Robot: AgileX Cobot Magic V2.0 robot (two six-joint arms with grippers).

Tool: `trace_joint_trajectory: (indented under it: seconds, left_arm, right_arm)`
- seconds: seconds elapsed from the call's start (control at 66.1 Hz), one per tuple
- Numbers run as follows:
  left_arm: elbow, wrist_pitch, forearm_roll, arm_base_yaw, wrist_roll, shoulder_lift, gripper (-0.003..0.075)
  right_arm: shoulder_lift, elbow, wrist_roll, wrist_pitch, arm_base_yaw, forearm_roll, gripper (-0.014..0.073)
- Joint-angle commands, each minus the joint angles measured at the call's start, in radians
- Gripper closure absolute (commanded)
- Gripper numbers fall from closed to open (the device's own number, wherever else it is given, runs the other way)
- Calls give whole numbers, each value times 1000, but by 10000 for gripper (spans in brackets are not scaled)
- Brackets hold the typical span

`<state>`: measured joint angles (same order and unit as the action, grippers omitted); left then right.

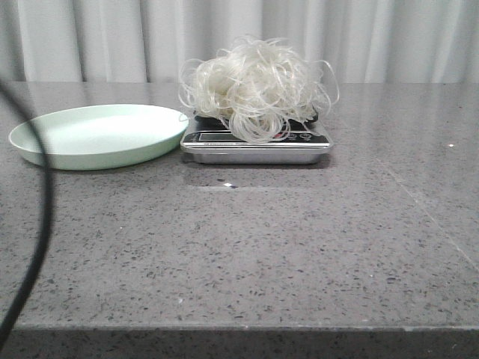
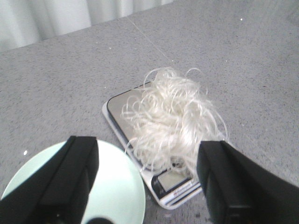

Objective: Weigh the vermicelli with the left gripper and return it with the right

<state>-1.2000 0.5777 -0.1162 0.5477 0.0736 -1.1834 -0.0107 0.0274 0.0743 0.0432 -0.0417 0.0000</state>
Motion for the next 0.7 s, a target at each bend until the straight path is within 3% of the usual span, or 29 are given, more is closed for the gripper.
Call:
trace_joint_trajectory:
  seconds: [0.0,0.378,0.621,0.681]
  left_arm:
    - [129,-155,4,-3,2,144,207]
    - [599,-330,20,-1,6,666,208]
    - [783,-390,20,-1,6,947,210]
    - [809,-390,20,-1,6,993,240]
  right_arm:
    - [-17,-8,-4,-72,4,-14,428]
    - [-16,-8,-4,-72,4,-14,428]
    - [-16,-8,-4,-72,4,-14,428]
    - [-16,-8,-4,-72,4,-14,428]
